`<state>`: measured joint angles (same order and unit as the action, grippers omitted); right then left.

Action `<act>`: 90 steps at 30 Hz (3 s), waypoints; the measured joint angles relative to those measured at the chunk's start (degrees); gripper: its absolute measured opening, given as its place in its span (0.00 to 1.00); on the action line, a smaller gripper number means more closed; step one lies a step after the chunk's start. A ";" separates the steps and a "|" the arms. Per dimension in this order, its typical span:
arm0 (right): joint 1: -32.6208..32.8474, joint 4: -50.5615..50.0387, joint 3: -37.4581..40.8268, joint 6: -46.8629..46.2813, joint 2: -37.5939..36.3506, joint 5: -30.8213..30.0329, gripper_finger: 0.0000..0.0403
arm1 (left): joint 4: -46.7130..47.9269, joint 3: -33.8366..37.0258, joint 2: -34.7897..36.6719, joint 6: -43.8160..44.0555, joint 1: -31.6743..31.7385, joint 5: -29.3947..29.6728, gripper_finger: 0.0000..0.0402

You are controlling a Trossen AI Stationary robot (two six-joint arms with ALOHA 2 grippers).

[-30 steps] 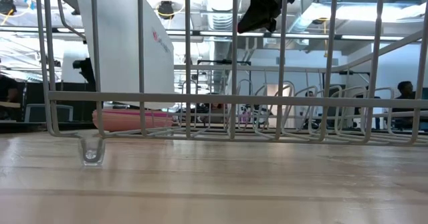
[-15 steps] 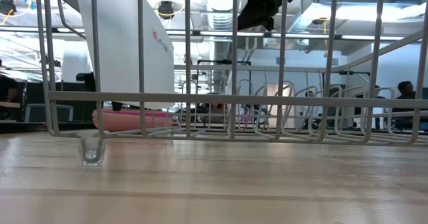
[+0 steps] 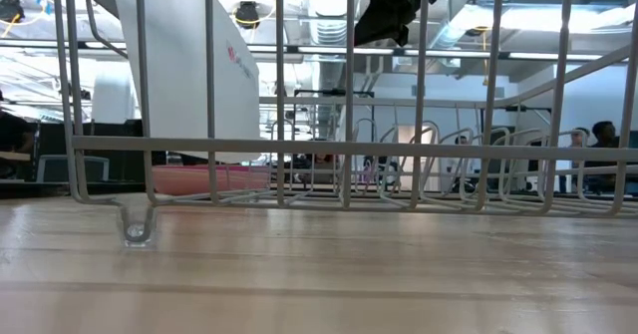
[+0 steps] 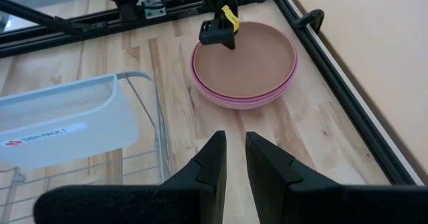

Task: Sort dishes
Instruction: Put the light brown plate in the dish rack

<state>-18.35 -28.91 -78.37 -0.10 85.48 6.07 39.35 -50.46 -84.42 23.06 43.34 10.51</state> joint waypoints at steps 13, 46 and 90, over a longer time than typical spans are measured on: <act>0.07 -0.66 -0.02 0.13 0.00 0.02 0.16 | -0.77 0.00 0.00 3.95 -1.94 0.01 0.62; 1.62 -2.69 -0.07 -4.77 0.00 -0.05 0.16 | -9.11 0.00 -0.02 8.23 -7.38 1.52 0.61; 2.88 -3.60 -0.09 -5.97 0.49 -5.20 0.16 | -25.80 -5.00 -9.27 1.19 -11.93 0.14 0.61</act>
<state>-15.47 -32.51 -78.46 -6.07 85.96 0.87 13.55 -55.46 -93.69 24.25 31.42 10.66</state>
